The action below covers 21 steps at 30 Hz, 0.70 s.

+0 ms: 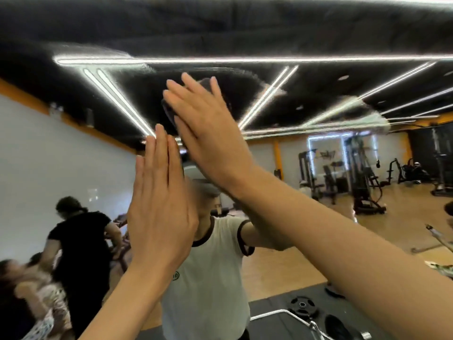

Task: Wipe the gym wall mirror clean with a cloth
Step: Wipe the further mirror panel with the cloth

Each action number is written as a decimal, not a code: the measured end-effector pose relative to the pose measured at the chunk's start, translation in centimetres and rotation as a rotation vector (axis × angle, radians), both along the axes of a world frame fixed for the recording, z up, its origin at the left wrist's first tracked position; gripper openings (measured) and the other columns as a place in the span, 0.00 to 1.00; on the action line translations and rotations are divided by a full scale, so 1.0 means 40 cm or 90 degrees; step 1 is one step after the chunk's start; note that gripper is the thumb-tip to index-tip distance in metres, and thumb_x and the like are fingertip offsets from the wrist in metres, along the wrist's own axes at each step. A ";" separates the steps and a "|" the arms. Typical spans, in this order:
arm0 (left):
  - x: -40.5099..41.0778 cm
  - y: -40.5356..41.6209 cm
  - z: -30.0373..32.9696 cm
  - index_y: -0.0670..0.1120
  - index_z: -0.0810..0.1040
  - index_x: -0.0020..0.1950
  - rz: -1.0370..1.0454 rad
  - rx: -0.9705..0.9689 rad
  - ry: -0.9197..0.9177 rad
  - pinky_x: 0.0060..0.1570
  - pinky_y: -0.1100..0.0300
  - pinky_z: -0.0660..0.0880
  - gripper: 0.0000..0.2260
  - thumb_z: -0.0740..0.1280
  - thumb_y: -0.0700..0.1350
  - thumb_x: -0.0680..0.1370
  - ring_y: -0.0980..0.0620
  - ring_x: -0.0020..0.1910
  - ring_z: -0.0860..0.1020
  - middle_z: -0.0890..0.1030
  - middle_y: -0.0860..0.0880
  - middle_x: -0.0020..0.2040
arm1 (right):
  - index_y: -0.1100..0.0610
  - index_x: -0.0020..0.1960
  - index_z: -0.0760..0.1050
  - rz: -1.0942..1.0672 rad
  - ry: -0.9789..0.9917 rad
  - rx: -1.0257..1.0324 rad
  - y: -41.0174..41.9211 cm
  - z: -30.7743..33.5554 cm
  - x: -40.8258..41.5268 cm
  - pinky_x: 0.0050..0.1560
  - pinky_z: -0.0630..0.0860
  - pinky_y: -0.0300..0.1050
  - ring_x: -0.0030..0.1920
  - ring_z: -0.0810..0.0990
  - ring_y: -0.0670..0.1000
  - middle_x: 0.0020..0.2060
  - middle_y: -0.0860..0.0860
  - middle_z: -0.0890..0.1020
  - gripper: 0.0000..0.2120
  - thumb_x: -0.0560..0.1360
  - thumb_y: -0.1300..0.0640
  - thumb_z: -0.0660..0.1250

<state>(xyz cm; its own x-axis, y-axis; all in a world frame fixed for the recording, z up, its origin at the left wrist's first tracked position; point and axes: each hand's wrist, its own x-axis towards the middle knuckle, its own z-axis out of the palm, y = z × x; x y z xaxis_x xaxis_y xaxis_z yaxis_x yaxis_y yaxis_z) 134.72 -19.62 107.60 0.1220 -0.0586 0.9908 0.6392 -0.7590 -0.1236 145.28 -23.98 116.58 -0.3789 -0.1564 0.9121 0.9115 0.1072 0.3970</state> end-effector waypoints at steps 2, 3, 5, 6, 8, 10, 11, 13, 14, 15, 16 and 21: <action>0.000 0.001 0.001 0.38 0.50 0.82 0.002 0.003 0.005 0.80 0.54 0.41 0.26 0.51 0.43 0.85 0.47 0.82 0.46 0.47 0.42 0.83 | 0.67 0.65 0.76 -0.014 0.020 0.003 -0.043 0.038 0.054 0.76 0.53 0.62 0.70 0.74 0.64 0.64 0.63 0.79 0.17 0.77 0.70 0.65; -0.001 0.001 0.001 0.38 0.50 0.82 0.000 0.004 0.006 0.80 0.53 0.42 0.26 0.51 0.43 0.85 0.47 0.82 0.46 0.47 0.42 0.83 | 0.67 0.66 0.75 -0.019 0.064 0.008 -0.075 0.052 0.103 0.78 0.52 0.57 0.70 0.73 0.63 0.65 0.63 0.79 0.17 0.78 0.68 0.63; -0.001 0.001 0.000 0.37 0.49 0.82 0.001 0.004 0.010 0.80 0.52 0.43 0.26 0.50 0.43 0.85 0.47 0.82 0.46 0.48 0.42 0.83 | 0.67 0.66 0.74 -0.038 0.182 0.038 -0.151 0.060 0.217 0.76 0.47 0.36 0.70 0.72 0.61 0.64 0.64 0.78 0.17 0.80 0.67 0.59; -0.001 0.001 -0.001 0.37 0.49 0.82 0.003 0.007 0.011 0.80 0.52 0.43 0.26 0.50 0.43 0.85 0.47 0.82 0.46 0.48 0.42 0.83 | 0.67 0.66 0.74 -0.051 0.247 0.055 -0.186 0.056 0.273 0.74 0.45 0.32 0.70 0.71 0.57 0.64 0.64 0.78 0.16 0.80 0.66 0.58; -0.001 0.000 -0.003 0.37 0.49 0.82 0.000 0.012 0.010 0.80 0.53 0.43 0.27 0.51 0.43 0.85 0.47 0.82 0.46 0.47 0.42 0.83 | 0.67 0.65 0.75 -0.054 0.394 0.077 -0.241 0.043 0.363 0.78 0.47 0.43 0.67 0.71 0.51 0.62 0.63 0.78 0.16 0.81 0.64 0.56; 0.000 0.002 -0.004 0.38 0.48 0.82 -0.002 0.012 0.009 0.80 0.53 0.43 0.27 0.51 0.43 0.85 0.47 0.82 0.45 0.47 0.42 0.83 | 0.66 0.60 0.76 -0.039 0.485 0.091 -0.253 0.034 0.394 0.78 0.54 0.59 0.62 0.73 0.51 0.57 0.60 0.79 0.14 0.81 0.63 0.55; 0.000 0.002 -0.004 0.38 0.48 0.82 -0.002 0.008 0.010 0.80 0.53 0.43 0.27 0.50 0.43 0.85 0.47 0.82 0.45 0.46 0.43 0.83 | 0.65 0.57 0.76 -0.028 0.503 0.103 -0.240 0.034 0.377 0.77 0.56 0.60 0.60 0.74 0.51 0.55 0.57 0.79 0.13 0.80 0.63 0.55; 0.001 0.003 -0.004 0.38 0.48 0.82 0.000 0.003 0.011 0.80 0.53 0.42 0.27 0.50 0.43 0.85 0.47 0.82 0.45 0.46 0.43 0.83 | 0.64 0.57 0.77 -0.009 0.436 0.120 -0.180 0.035 0.286 0.78 0.53 0.49 0.60 0.75 0.53 0.54 0.56 0.80 0.13 0.80 0.64 0.56; 0.000 0.003 -0.004 0.38 0.48 0.82 0.003 0.004 0.013 0.80 0.53 0.42 0.26 0.50 0.43 0.85 0.47 0.82 0.45 0.46 0.42 0.83 | 0.65 0.58 0.77 0.000 0.351 0.114 -0.139 0.032 0.215 0.76 0.52 0.43 0.61 0.76 0.56 0.55 0.58 0.81 0.13 0.79 0.66 0.57; 0.000 0.002 -0.003 0.37 0.49 0.82 0.006 0.007 0.013 0.80 0.53 0.42 0.26 0.50 0.43 0.85 0.47 0.82 0.45 0.47 0.42 0.83 | 0.66 0.59 0.78 0.003 0.245 0.095 -0.095 0.029 0.146 0.74 0.54 0.43 0.62 0.77 0.60 0.55 0.60 0.81 0.13 0.78 0.67 0.60; 0.000 0.002 -0.001 0.37 0.49 0.82 0.008 0.010 0.013 0.80 0.54 0.42 0.26 0.50 0.43 0.85 0.47 0.82 0.45 0.47 0.42 0.83 | 0.67 0.60 0.79 -0.002 0.140 0.072 -0.052 0.029 0.084 0.74 0.57 0.48 0.63 0.78 0.63 0.56 0.62 0.82 0.13 0.77 0.69 0.64; -0.001 0.007 -0.001 0.39 0.48 0.83 0.006 0.009 0.016 0.79 0.58 0.38 0.26 0.48 0.45 0.85 0.49 0.82 0.44 0.47 0.43 0.83 | 0.68 0.63 0.78 -0.064 -0.023 0.070 -0.015 0.085 0.081 0.71 0.61 0.62 0.67 0.76 0.65 0.63 0.63 0.80 0.16 0.75 0.67 0.67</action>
<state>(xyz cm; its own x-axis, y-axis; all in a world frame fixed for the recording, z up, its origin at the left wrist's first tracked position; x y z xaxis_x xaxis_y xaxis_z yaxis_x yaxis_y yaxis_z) 134.66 -19.36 107.58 0.1468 -0.0706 0.9866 0.6432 -0.7510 -0.1495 148.53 -24.58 119.97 -0.4303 -0.2144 0.8768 0.9002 -0.0305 0.4344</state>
